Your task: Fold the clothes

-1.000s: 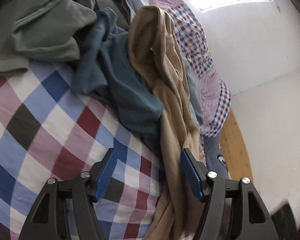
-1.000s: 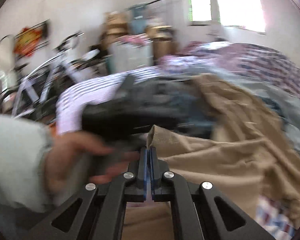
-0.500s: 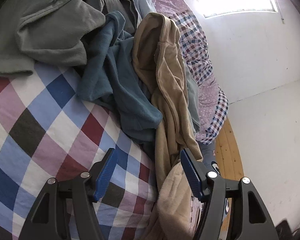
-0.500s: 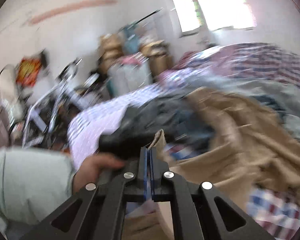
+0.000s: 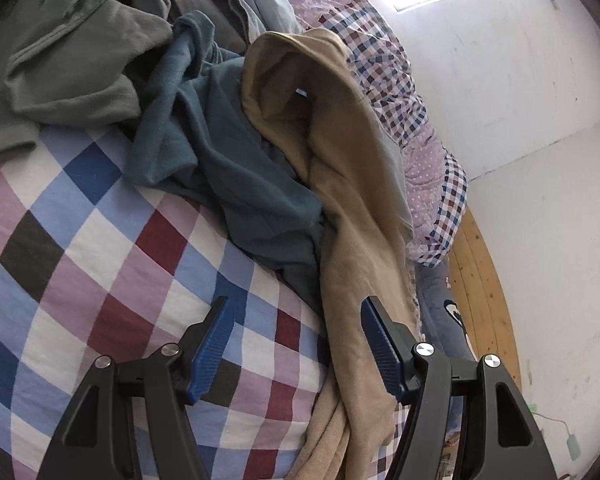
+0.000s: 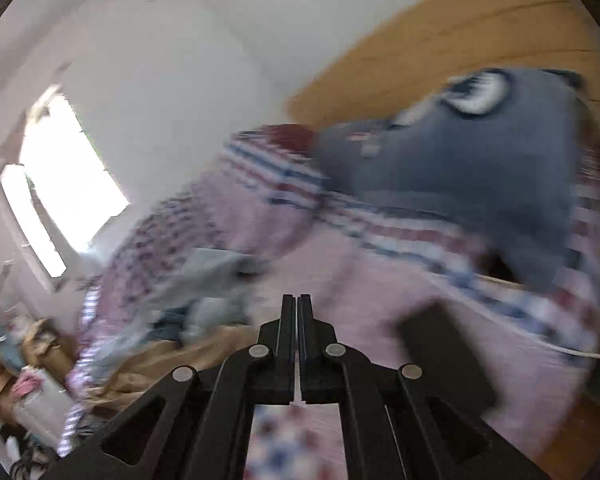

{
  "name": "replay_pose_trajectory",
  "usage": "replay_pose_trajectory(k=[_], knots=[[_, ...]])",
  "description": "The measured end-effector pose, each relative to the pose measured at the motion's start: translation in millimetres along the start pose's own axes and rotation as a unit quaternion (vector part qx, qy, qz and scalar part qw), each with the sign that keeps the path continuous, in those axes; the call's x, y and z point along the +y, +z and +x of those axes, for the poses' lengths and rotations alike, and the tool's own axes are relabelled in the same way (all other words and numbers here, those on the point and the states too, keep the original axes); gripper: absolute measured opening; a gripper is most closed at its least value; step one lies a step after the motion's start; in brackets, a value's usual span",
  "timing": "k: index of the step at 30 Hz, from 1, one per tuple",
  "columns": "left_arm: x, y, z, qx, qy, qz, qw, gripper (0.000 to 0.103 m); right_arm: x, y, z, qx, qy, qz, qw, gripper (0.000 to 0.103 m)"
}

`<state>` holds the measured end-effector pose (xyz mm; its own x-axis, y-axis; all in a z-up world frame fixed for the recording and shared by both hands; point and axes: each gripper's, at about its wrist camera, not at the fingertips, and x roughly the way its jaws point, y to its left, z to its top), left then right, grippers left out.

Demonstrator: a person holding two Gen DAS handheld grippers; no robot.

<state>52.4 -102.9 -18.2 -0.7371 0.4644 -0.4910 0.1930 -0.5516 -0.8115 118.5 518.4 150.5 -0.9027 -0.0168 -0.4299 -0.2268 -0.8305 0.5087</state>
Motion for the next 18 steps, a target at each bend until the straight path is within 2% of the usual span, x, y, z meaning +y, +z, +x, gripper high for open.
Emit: replay_pose_trajectory(k=[1,3,6,7,8,10,14,18], knots=[[-1.8,-0.8,1.0,0.002,-0.001,0.001,1.0000,0.070,-5.9,-6.3,0.0,0.009,-0.012,-0.003,1.000,0.000],[-5.5,-3.3,3.2,0.006,-0.006,0.004,1.0000,0.070,-2.6,-19.9,10.4,0.035,-0.007,-0.011,0.999,0.004],[-11.0,-7.1,6.4,0.012,-0.012,0.009,0.9998,0.070,28.6,-34.8,34.4,0.082,0.003,-0.066,0.994,0.008],[-12.8,-8.3,7.5,0.014,-0.015,0.010,0.9997,0.070,38.8,-39.5,37.6,0.088,0.010,-0.086,0.992,0.020],[-15.6,-9.8,8.3,0.015,-0.017,0.013,0.9997,0.070,48.3,-45.1,38.8,0.089,0.022,-0.102,0.991,0.042],[-23.6,-13.9,9.2,0.016,-0.019,0.023,0.9994,0.070,72.3,-54.8,48.7,0.094,0.055,-0.135,0.985,0.060],[-38.4,-19.1,9.6,0.019,-0.003,0.071,0.9973,0.070,108.0,-68.9,92.6,0.127,0.092,-0.174,0.972,0.061],[-52.3,-24.9,13.5,0.028,0.012,0.119,0.9924,0.070,124.8,-82.1,150.3,0.158,0.093,-0.196,0.963,0.061]])
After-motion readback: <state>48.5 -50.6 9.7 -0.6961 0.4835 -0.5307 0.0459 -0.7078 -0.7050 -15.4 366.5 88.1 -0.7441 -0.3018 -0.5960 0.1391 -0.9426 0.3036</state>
